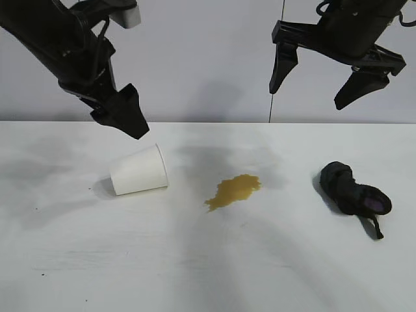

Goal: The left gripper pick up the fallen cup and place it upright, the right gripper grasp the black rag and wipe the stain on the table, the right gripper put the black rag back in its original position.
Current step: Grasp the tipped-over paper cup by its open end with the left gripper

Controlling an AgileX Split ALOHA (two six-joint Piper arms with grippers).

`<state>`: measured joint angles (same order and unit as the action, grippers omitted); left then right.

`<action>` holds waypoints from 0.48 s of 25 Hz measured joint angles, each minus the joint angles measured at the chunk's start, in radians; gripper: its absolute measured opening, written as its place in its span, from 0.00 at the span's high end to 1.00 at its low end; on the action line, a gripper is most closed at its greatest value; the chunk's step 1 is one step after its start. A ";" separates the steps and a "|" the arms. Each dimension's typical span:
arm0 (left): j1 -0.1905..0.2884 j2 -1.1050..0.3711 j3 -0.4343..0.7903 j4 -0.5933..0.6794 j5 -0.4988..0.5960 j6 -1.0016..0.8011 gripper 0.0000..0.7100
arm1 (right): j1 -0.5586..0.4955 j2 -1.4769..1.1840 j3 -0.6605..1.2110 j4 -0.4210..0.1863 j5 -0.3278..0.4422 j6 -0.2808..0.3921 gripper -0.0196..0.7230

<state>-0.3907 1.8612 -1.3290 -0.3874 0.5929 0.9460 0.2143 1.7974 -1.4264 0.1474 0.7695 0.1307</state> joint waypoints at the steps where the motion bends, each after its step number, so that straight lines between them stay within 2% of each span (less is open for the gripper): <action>1: -0.003 0.018 -0.018 0.001 0.007 0.000 0.02 | 0.000 0.000 0.000 0.000 0.001 0.000 0.04; 6: -0.020 0.094 -0.100 0.053 0.064 0.001 0.02 | 0.000 0.000 0.000 0.000 0.002 0.000 0.04; 12: -0.025 0.170 -0.113 0.067 0.076 0.001 0.02 | 0.000 0.000 0.000 0.000 0.015 0.000 0.04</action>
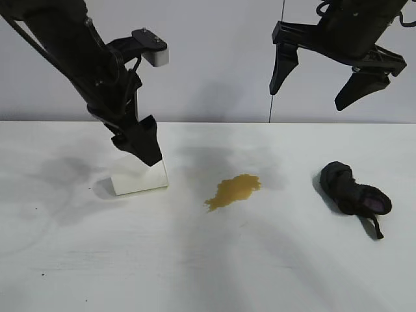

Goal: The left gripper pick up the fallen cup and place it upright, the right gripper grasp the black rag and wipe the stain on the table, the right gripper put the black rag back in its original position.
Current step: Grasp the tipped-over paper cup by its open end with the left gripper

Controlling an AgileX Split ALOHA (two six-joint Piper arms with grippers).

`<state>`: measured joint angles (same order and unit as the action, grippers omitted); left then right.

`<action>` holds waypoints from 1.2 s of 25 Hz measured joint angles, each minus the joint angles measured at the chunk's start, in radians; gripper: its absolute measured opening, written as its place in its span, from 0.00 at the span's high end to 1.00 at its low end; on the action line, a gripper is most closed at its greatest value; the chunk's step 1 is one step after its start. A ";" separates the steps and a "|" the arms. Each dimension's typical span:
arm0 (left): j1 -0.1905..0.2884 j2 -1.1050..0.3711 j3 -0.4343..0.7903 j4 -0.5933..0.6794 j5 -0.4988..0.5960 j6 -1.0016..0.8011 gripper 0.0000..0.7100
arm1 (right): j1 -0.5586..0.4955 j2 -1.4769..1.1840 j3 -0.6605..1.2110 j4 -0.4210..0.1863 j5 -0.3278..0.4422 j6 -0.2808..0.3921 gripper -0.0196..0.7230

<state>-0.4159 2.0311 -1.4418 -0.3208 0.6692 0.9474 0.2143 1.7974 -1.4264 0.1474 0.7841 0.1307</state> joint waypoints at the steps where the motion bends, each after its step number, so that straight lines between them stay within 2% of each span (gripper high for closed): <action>1: 0.000 0.011 -0.006 0.001 -0.001 0.000 0.02 | 0.000 0.000 0.000 0.000 0.002 0.000 0.04; 14: 0.000 0.145 -0.059 0.007 -0.038 0.000 0.02 | 0.000 0.000 0.000 0.000 0.007 0.000 0.04; 19: 0.000 0.155 -0.065 0.008 -0.051 0.001 0.02 | 0.000 0.000 0.000 0.000 0.006 0.000 0.04; 27: -0.001 0.184 -0.068 0.005 -0.070 0.001 0.11 | 0.000 0.000 0.000 0.000 0.006 0.000 0.04; 30: -0.010 0.190 -0.068 0.005 -0.082 0.001 0.22 | 0.000 0.000 0.000 0.000 0.006 0.000 0.04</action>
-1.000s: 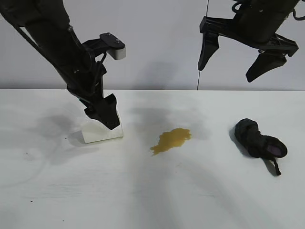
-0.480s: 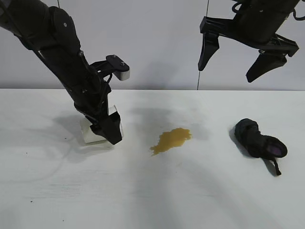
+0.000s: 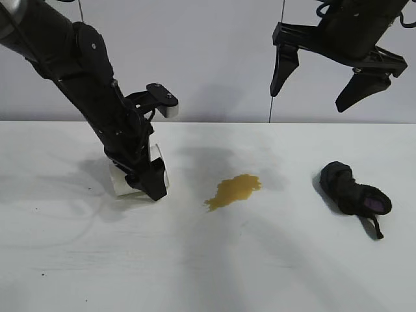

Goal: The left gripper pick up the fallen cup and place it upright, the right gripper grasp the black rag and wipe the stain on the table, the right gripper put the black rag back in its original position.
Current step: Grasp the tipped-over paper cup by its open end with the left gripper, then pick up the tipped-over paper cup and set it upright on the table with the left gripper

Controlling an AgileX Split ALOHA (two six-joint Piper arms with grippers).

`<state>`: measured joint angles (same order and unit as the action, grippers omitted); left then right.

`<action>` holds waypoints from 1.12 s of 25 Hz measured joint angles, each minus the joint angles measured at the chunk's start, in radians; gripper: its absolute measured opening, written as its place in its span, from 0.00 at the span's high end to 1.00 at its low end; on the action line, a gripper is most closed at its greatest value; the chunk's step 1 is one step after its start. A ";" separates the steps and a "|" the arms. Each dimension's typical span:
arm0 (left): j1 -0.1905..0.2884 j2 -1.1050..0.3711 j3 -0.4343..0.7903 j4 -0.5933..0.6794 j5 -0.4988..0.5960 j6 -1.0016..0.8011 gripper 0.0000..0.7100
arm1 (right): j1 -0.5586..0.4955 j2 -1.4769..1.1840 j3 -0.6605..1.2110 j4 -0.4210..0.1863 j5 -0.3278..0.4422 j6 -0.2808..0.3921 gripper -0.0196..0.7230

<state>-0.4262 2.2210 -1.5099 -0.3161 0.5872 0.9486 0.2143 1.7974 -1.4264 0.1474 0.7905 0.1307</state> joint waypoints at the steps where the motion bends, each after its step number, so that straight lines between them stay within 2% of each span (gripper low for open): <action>1: -0.006 0.000 0.000 0.000 -0.006 0.002 0.25 | 0.000 0.000 0.000 0.000 0.000 0.000 0.04; 6: -0.023 0.000 0.000 -0.001 -0.015 0.025 0.31 | 0.000 0.000 0.000 0.000 0.000 0.000 0.04; 11: -0.025 0.000 0.000 -0.028 -0.014 0.056 0.32 | 0.000 0.000 0.000 0.000 0.000 0.000 0.04; 15: -0.025 -0.020 0.000 -0.106 -0.002 0.155 0.33 | 0.000 0.000 0.000 0.000 0.003 0.000 0.04; 18: -0.014 -0.066 0.000 -0.227 0.032 0.279 0.33 | 0.000 0.000 0.000 0.000 0.003 0.000 0.04; 20: 0.012 -0.088 0.000 -0.339 0.076 0.364 0.33 | 0.000 0.000 0.000 0.000 0.003 0.000 0.04; 24: 0.112 -0.095 0.000 -0.585 0.221 0.565 0.33 | 0.000 0.000 0.000 0.000 0.003 0.000 0.04; 28: 0.200 -0.096 0.014 -0.778 0.376 0.815 0.34 | 0.000 0.000 0.000 0.000 0.003 0.000 0.04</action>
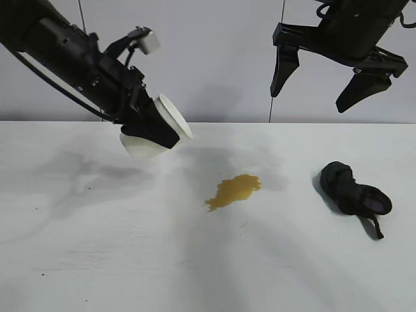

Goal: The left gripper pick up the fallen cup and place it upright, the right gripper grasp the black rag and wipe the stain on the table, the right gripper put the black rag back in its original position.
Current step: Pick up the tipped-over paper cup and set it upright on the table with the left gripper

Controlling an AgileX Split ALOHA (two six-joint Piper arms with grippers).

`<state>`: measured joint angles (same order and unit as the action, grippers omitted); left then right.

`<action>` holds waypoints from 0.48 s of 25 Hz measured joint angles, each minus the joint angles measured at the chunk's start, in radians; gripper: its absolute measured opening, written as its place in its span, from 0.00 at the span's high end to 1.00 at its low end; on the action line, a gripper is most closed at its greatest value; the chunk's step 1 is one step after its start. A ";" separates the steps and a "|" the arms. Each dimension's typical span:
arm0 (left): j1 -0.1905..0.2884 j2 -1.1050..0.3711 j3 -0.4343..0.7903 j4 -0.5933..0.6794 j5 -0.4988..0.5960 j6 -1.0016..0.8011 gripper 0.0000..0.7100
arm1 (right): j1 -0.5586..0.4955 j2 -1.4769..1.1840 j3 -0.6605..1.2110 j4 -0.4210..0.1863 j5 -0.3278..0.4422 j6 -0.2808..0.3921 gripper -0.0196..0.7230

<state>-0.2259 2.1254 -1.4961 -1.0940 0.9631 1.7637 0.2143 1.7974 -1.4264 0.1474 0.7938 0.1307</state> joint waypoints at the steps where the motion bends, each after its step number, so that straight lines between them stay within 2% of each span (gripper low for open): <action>1: 0.015 0.000 0.011 -0.036 0.030 0.068 0.35 | 0.000 0.000 0.000 0.000 0.000 0.000 0.04; 5: 0.079 0.000 0.091 -0.221 0.106 0.304 0.35 | 0.000 0.000 0.000 0.000 0.000 0.000 0.04; 8: 0.114 0.000 0.171 -0.361 0.123 0.429 0.35 | 0.000 0.000 0.000 0.000 0.000 0.000 0.04; 12: 0.120 0.000 0.216 -0.365 0.057 0.532 0.35 | 0.000 0.000 0.000 0.000 0.000 0.000 0.04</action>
<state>-0.1062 2.1254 -1.2797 -1.4585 1.0206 2.2962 0.2143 1.7974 -1.4264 0.1474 0.7938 0.1307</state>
